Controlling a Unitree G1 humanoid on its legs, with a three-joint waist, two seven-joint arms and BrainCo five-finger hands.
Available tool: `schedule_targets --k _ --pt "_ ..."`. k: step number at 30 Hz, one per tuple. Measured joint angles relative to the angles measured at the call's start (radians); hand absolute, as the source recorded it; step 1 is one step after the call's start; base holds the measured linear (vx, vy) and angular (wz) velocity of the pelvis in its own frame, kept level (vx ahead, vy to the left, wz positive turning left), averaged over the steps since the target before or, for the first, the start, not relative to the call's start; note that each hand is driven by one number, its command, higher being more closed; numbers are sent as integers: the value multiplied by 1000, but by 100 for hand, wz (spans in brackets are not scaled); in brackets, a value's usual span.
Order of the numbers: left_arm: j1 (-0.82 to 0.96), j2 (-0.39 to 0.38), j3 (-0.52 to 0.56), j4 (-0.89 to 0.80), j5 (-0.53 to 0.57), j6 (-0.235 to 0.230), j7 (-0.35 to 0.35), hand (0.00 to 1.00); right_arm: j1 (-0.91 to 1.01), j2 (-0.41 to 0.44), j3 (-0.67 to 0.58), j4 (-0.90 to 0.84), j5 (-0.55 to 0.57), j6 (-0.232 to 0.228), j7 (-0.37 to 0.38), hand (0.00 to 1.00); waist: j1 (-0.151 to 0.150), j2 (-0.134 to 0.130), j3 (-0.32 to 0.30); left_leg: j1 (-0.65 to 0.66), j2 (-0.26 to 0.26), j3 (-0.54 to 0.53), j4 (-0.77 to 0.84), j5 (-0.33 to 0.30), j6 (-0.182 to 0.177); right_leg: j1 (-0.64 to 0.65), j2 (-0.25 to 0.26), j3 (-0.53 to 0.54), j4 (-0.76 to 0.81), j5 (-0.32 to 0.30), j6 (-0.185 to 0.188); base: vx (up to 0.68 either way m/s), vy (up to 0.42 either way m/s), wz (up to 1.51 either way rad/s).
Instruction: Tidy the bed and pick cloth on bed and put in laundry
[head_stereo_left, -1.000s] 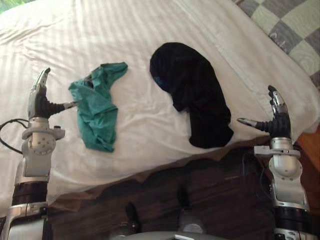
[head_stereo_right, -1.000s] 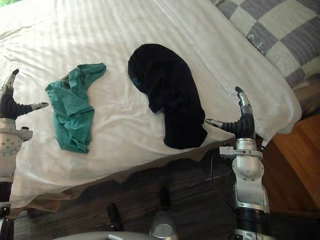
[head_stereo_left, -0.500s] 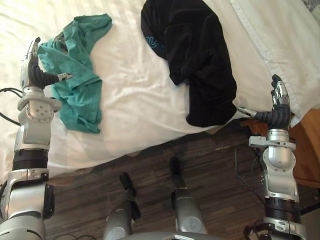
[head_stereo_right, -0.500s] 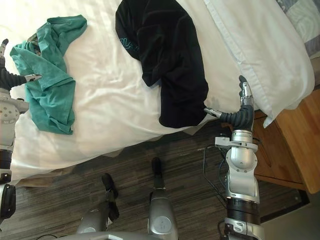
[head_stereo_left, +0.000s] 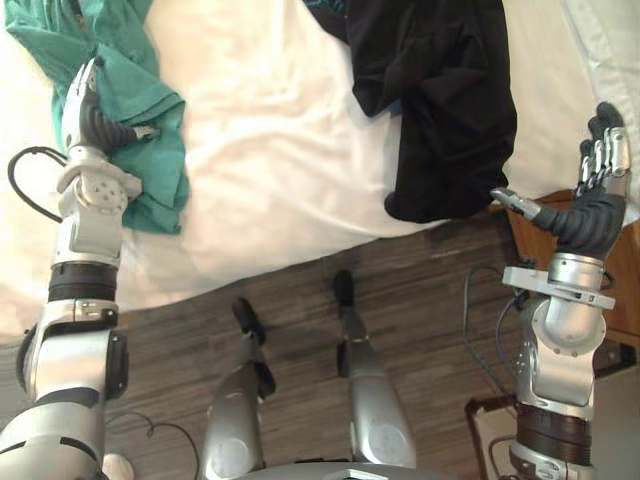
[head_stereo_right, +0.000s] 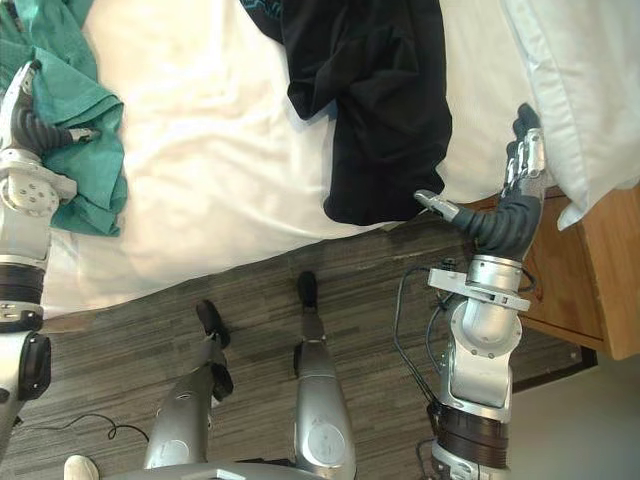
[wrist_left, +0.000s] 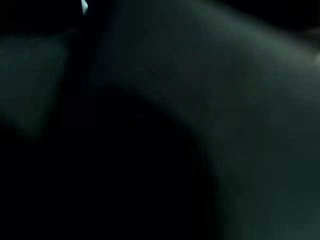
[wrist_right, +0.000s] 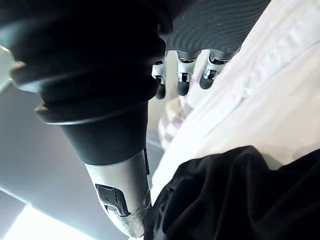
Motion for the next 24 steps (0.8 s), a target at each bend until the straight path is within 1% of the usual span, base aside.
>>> schedule_targets --k 1,3,4,7,9,10,11,12,13,14,15,17,18,19,20,21,22,23,24 --pt "-5 -10 16 12 7 -2 0 100 0 0 1 -12 10 -1 0 0 2 0 0 -1 6 8 5 -3 -4 -1 2 1 0 0 0 15 -36 -15" --pt "-12 -47 40 40 50 -7 -6 100 -9 0 4 -62 27 -2 3 0 22 -1 1 -23 37 26 86 -45 -10 3 13 6 3 0 0 17 -59 -14" --pt "-12 -54 48 51 70 -10 -8 100 -25 0 10 -83 32 -3 5 0 25 -1 1 -27 55 48 120 -60 -11 10 19 8 3 0 0 12 -70 -13" --pt "-10 -58 48 75 105 -27 -9 100 -60 -1 11 -99 68 -21 10 0 25 -2 1 -28 77 70 157 -80 -11 26 24 7 2 -1 1 -1 -58 -4" --pt "2 -65 35 73 126 -53 -9 100 -75 -1 25 -139 95 -31 11 0 32 -2 1 -25 80 89 165 -90 -13 28 20 7 2 -4 6 -21 -44 -1" --pt "45 -66 8 33 122 -83 -11 100 -81 -2 49 -165 96 -48 11 0 40 -2 1 -20 78 94 159 -88 -12 31 18 5 2 -5 7 -11 -31 3" --pt "127 -68 -24 -48 94 -104 -14 100 -84 -3 51 -165 90 -50 8 0 45 -1 0 -2 71 91 137 -75 -13 42 16 1 -1 -6 9 0 -30 4" --pt "166 -70 -32 -79 63 -119 -18 100 -87 -4 51 -162 83 -50 3 0 46 1 -2 9 65 89 123 -64 -10 48 15 -1 -4 -7 9 40 -23 7" --pt "251 -78 -37 -144 -5 -151 -25 100 -102 -6 51 -147 66 -48 -8 0 45 1 -3 34 54 85 91 -50 -11 64 13 -4 -11 -7 10 51 -6 8" --pt "342 -86 -48 -209 -92 -182 -40 100 -126 -15 52 -108 35 -49 -20 0 45 2 -19 42 44 76 64 -39 -9 66 10 -2 -14 -9 12 55 -1 11" --pt "384 -90 -57 -241 -140 -197 -52 100 -141 -28 52 -74 17 -48 -23 0 43 1 -29 43 36 67 53 -32 -10 66 7 -4 -19 -9 12 40 7 14" --pt "485 -105 -84 -320 -334 -233 -108 100 -186 -82 62 44 -31 -28 -44 0 45 3 -43 52 21 59 31 -24 -5 78 -2 -9 -31 -9 12 62 23 21" --pt "596 -125 -112 -406 -559 -251 -184 100 -232 -130 93 169 -61 1 -49 0 45 10 -47 65 8 35 21 -20 -2 106 -13 -25 -49 -7 14 61 30 30" --pt "637 -129 -127 -438 -613 -254 -209 100 -241 -145 99 208 -73 6 -50 0 45 13 -49 68 3 28 20 -20 -2 116 -13 -32 -54 -7 14 49 23 39" --pt "729 -135 -164 -499 -776 -260 -275 100 -263 -174 127 282 -79 12 -52 0 45 16 -51 74 -5 7 14 -20 -2 131 -19 -40 -62 -7 15 48 24 32" --pt "799 -144 -196 -542 -905 -260 -333 100 -280 -200 148 338 -100 23 -52 0 48 19 -53 74 -11 -1 12 -20 -1 137 -24 -47 -66 -6 16 46 29 32" --pt "860 -157 -222 -571 -973 -260 -369 100 -297 -226 166 387 -112 27 -52 0 50 20 -54 73 -17 -11 10 -20 -1 141 -29 -55 -68 -6 16 37 32 31" --pt "933 -172 -263 -605 -1072 -251 -418 100 -321 -258 187 456 -122 33 -52 0 53 24 -56 73 -24 -23 3 -15 5 149 -35 -66 -71 -6 16 26 32 31" --pt "999 -176 -305 -630 -1173 -224 -470 100 -347 -285 204 527 -136 44 -51 0 55 27 -58 74 -28 -35 3 -14 7 156 -40 -74 -71 -6 16 21 33 30"
